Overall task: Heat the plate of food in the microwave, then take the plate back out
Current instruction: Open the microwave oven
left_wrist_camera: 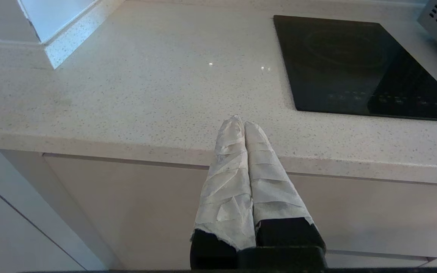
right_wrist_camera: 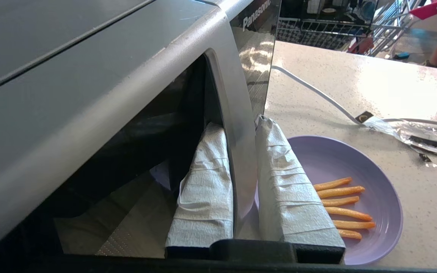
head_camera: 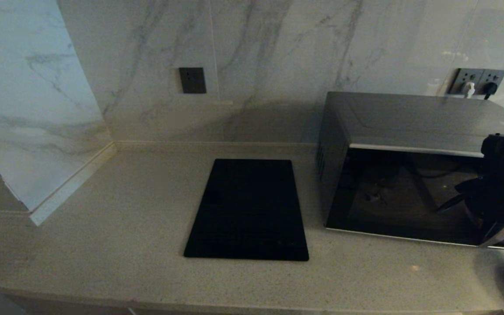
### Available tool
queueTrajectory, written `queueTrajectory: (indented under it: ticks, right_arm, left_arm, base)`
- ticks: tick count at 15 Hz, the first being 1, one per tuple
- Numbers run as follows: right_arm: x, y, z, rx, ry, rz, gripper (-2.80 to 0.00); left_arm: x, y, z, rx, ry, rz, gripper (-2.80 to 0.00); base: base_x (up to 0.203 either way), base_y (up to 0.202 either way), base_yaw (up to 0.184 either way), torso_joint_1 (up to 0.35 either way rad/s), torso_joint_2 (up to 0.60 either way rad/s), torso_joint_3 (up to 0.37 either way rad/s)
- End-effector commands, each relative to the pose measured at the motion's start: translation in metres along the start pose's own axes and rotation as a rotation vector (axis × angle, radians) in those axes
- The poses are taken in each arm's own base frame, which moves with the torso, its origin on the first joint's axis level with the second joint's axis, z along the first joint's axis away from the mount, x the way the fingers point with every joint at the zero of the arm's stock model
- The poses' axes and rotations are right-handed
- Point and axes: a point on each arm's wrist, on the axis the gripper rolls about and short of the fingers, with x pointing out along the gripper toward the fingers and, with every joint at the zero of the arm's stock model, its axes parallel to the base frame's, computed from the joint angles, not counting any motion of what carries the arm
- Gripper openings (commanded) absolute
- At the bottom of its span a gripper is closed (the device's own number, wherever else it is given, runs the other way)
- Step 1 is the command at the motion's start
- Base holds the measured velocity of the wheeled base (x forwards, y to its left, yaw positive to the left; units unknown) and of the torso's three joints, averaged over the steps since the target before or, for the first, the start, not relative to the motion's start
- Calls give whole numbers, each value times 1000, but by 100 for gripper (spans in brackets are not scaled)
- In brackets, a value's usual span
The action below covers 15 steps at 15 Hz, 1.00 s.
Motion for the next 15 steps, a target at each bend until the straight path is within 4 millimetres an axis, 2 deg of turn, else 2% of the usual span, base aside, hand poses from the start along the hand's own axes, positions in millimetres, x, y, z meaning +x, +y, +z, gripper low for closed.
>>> queueTrajectory:
  ticks: [1,12,15]
  right_arm:
    - [-2,-4,3,14,-5,-4,-280]
    - [-12,-15,3,2,5,26,-280]
    - [-24,-20,6,9,10,66,-280]
  left_arm:
    - [0,0,0,-1,1,1,-280]
    - [0,0,0,-1,-1,1,-280]
    - [0,0,0,-1,-1,1,-280]
  base:
    - [0,0,0,0,0,0]
    - [0,0,0,0,0,0]
    - [0,0,0,0,0,0]
